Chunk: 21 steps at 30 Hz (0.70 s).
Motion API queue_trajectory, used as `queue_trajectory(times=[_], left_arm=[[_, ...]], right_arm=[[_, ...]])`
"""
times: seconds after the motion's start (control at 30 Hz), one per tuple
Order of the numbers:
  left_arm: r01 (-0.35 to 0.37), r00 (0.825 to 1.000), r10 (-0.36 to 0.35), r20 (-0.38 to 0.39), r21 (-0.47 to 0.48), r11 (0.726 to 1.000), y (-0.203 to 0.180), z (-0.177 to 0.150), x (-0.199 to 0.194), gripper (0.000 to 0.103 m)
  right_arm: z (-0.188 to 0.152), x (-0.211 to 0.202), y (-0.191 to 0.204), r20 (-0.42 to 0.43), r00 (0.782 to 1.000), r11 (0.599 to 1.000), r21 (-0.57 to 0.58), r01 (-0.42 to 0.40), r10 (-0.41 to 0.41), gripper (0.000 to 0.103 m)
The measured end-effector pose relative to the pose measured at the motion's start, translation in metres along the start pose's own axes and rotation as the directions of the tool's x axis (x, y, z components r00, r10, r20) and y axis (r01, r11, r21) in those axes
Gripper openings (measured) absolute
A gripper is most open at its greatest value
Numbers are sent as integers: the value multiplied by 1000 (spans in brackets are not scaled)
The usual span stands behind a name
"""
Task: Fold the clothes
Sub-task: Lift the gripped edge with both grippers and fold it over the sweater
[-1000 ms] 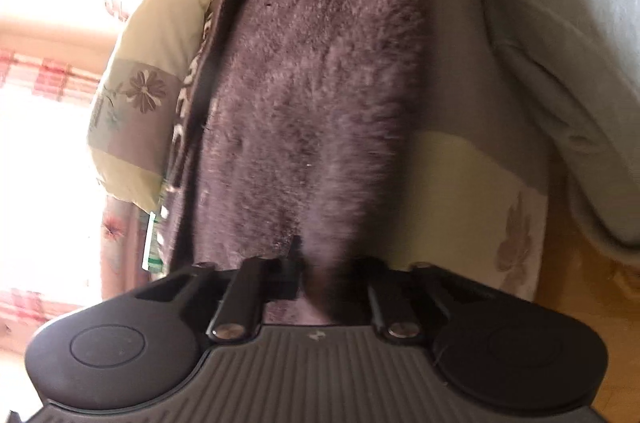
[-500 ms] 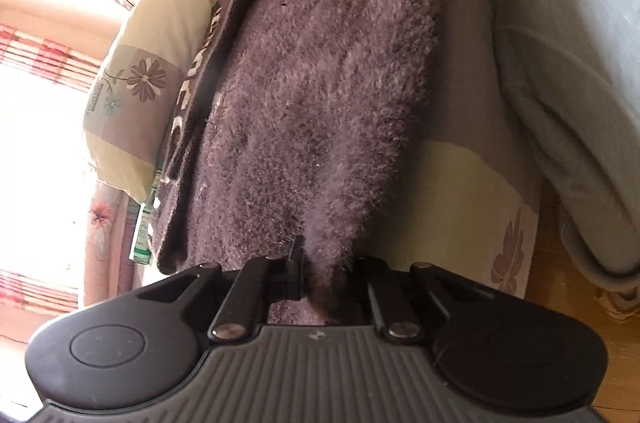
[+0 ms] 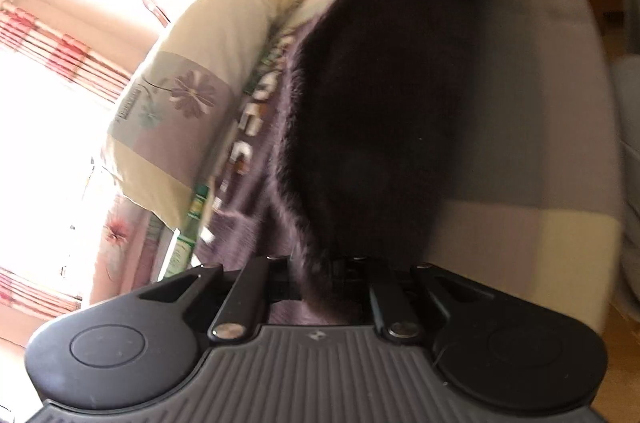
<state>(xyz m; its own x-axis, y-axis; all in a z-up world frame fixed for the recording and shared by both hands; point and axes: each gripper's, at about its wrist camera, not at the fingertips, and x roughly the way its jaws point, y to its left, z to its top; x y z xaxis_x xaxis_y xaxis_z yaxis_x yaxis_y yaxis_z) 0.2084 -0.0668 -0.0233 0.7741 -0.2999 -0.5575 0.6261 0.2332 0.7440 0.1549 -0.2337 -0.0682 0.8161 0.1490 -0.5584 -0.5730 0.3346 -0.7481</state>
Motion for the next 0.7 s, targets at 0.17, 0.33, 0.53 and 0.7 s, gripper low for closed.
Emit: queue_trajectory(times=[0.17,0.33,0.53,0.7], left_arm=[[-39,998,40,40,-34,999,35,-2,28,7],[-64,996,69,56,-97,993,69,-10,60,7],[-101,993,109,55,-138,985,105,-16,100,7],[-108,991,119,56,-172,979,140,-16,136,7]], right_arm=[[13,38,-31,-13,999,999,27,38,-38,9],[26,81,-62,-10,997,996,50,78,-77,9],[42,134,-91,-5,992,990,63,124,-124,9],[47,176,-117,-15,990,985,94,142,-141,9]])
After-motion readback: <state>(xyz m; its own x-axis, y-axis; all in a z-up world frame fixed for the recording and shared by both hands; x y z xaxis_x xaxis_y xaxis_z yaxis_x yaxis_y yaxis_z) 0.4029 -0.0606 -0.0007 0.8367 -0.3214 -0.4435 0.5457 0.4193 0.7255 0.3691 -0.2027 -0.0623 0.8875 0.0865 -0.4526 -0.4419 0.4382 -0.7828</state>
